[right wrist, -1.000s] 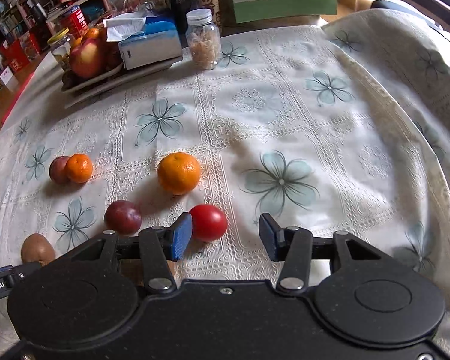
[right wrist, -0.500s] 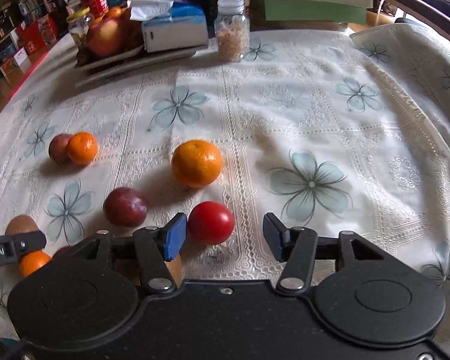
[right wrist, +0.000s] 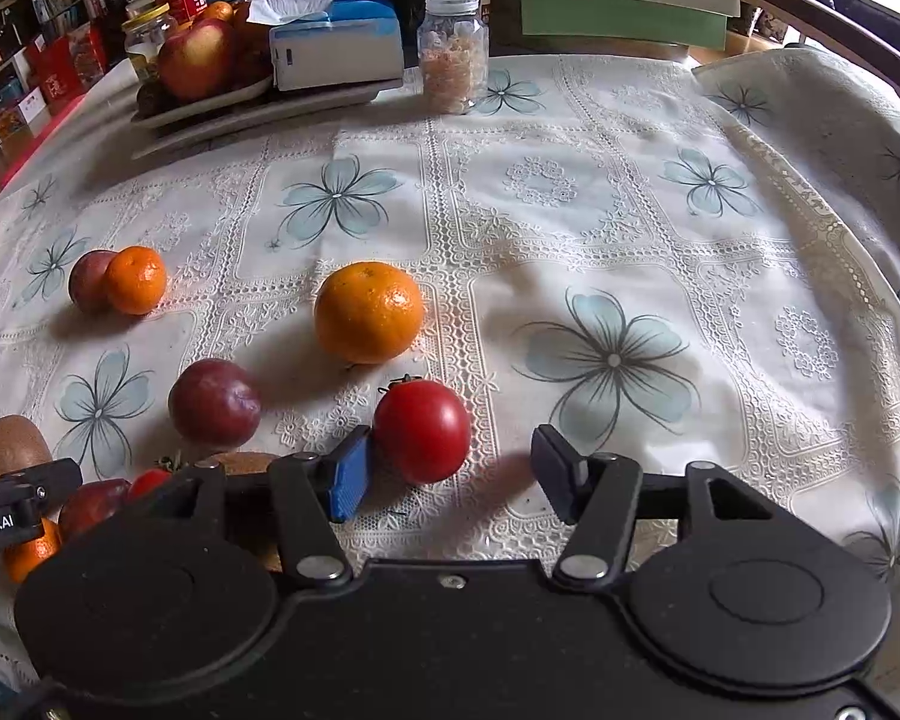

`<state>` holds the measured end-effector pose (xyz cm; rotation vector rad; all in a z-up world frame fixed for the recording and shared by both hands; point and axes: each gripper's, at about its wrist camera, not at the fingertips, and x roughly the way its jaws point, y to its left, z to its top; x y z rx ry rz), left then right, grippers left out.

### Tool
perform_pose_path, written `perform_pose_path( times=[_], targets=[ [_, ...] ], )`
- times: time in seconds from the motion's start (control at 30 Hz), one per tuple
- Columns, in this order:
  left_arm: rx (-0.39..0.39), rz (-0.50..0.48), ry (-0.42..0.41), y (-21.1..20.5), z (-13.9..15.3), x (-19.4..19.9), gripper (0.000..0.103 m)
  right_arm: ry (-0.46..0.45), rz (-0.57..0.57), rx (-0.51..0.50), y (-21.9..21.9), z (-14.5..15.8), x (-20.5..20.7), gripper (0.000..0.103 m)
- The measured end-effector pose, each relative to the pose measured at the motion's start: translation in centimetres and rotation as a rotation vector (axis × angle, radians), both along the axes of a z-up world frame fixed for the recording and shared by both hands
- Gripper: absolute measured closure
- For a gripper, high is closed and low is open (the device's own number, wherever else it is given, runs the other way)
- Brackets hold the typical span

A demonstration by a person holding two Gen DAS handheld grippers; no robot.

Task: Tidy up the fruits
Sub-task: 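Close the left tool on a brown kiwi while the right tool grasps a red tomato, then carry the kiwi and tomato over the tray while the right tool opens to drop the tomato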

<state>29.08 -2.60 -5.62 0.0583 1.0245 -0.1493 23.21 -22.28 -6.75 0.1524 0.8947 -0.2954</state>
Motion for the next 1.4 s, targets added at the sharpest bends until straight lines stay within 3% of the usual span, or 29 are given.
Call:
perform_pose_path(
  times=[0.1,0.23,0.67,1.0,1.4],
  targets=[
    [-0.049,0.019,0.007,0.7,0.2,0.3,0.043,-0.004,0.001,-0.012,0.0,0.0,0.0,0.044],
    [-0.085,0.038,0.015,1.1,0.5,0.5,0.044,-0.002,0.029,-0.005,0.0,0.2,0.1,0.061],
    [-0.102,0.067,-0.006,1.7,4.6,-1.4,0.044,-0.035,-0.041,0.073,-1.5,2.6,-1.2,0.061],
    [-0.110,0.054,0.026,2.7,6.3,-9.7,0.044,-0.061,-0.029,0.106,0.3,4.9,-8.0,0.061],
    [-0.087,0.019,0.059,3.1,4.1,-21.2,0.044,-0.044,0.012,0.097,4.4,4.3,-18.2,0.061]
  ],
)
